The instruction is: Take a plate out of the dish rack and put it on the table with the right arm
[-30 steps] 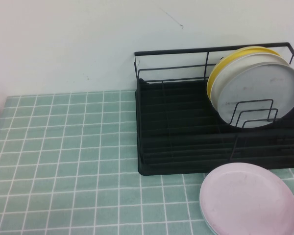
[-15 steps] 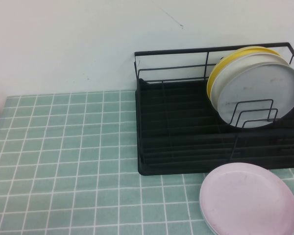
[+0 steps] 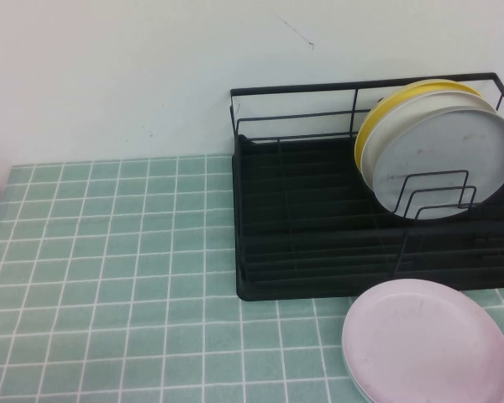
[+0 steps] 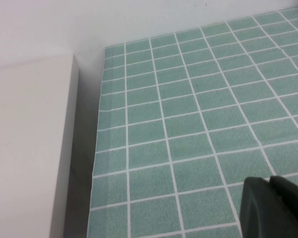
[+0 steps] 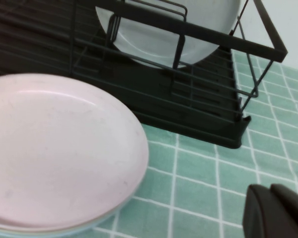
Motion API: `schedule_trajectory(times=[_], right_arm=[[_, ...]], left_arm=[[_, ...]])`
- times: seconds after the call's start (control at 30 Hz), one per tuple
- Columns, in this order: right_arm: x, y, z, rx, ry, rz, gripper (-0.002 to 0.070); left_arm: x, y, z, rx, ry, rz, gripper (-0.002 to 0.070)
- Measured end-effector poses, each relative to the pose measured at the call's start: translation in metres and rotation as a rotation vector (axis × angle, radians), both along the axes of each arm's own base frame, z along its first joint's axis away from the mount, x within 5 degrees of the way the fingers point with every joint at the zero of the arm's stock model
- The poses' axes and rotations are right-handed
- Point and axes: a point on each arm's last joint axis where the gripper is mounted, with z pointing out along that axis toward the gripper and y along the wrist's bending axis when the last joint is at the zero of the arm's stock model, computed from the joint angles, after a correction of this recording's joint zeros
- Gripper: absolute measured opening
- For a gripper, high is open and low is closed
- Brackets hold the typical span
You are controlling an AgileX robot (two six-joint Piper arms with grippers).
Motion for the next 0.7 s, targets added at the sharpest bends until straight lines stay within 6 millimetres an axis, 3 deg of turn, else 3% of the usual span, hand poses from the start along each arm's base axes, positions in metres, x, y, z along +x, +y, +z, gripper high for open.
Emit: schedule_trajectory(times=[0.13,0.47,0.7], right_arm=[[0.000,0.004,0.002,0.106,-0.007,0.006,-0.0001],[0.004,0.008,0.021,0.671,-0.156,-0.050,-0.0001],[0.004,0.007,0.024,0.755,-0.181,-0.069,-0.0001]], left_arm=[[0.000,0.000,0.000,0.000,0.000,0.000,-0.0003],[0.000,0.000,0.000,0.000,0.000,0.000,-0.0003],[0.000,0.000,0.000,0.000,0.000,0.000,-0.0003]])
